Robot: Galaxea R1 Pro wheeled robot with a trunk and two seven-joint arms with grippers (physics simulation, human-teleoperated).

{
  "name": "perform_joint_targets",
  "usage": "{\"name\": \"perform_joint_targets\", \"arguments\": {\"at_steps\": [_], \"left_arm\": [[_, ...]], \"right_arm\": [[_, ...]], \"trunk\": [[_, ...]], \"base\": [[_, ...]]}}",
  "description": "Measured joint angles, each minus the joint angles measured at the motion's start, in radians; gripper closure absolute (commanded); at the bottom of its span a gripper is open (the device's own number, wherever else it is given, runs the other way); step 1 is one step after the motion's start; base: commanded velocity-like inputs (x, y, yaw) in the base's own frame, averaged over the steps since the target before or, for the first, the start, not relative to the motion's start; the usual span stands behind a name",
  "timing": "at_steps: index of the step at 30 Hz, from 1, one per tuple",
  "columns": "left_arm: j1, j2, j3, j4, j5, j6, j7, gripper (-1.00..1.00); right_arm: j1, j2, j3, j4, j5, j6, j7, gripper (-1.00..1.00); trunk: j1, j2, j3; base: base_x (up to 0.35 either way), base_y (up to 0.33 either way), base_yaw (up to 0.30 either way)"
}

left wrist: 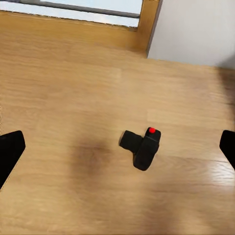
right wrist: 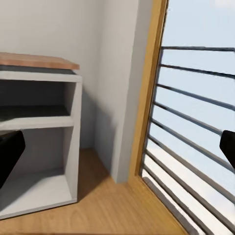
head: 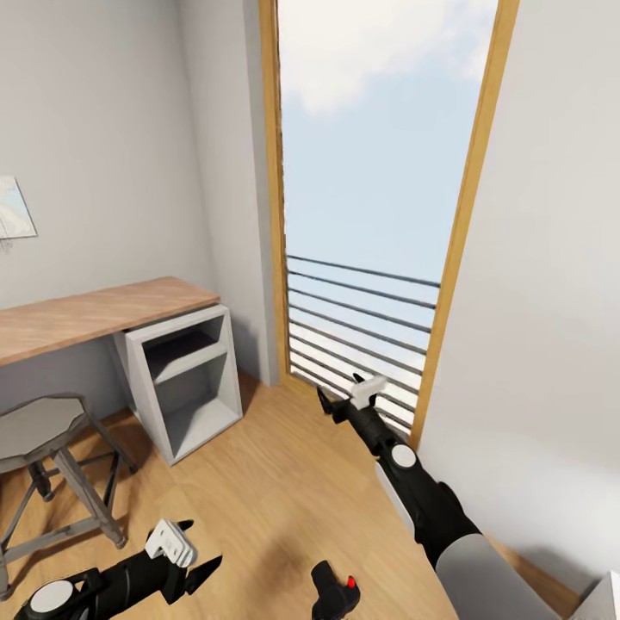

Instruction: Attach the digital camera to the camera tripod in the bedroom.

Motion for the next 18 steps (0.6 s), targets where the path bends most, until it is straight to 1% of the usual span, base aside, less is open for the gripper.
{"name": "perform_joint_targets", "arguments": {"at_steps": [4,8,12,18], "left_arm": [[0.000,-0.001,0.003,0.044,-0.002,-0.088,0.000,-1.00],[0.000,-0.005,0.005,0.069,-0.003,-0.145,0.000,-1.00],[0.000,-0.003,0.006,0.076,-0.003,-0.172,-0.001,-1.00],[0.000,-0.005,0.007,0.078,-0.004,-0.180,-0.001,-1.00]], "right_arm": [[0.000,0.000,0.027,0.000,-0.001,0.000,-0.001,-1.00],[0.000,0.000,0.040,0.002,-0.002,0.000,-0.010,-1.00],[0.000,0.000,0.044,0.003,-0.007,-0.005,-0.022,-1.00],[0.000,0.000,0.046,0.003,-0.013,-0.008,-0.031,-1.00]], "trunk": [[0.015,-0.028,-0.013],[0.031,-0.056,-0.025],[0.046,-0.084,-0.038],[0.069,-0.126,-0.056]], "base": [[0.000,0.000,0.000],[0.000,0.000,0.000],[0.000,0.000,0.000],[0.000,0.000,0.000]]}}
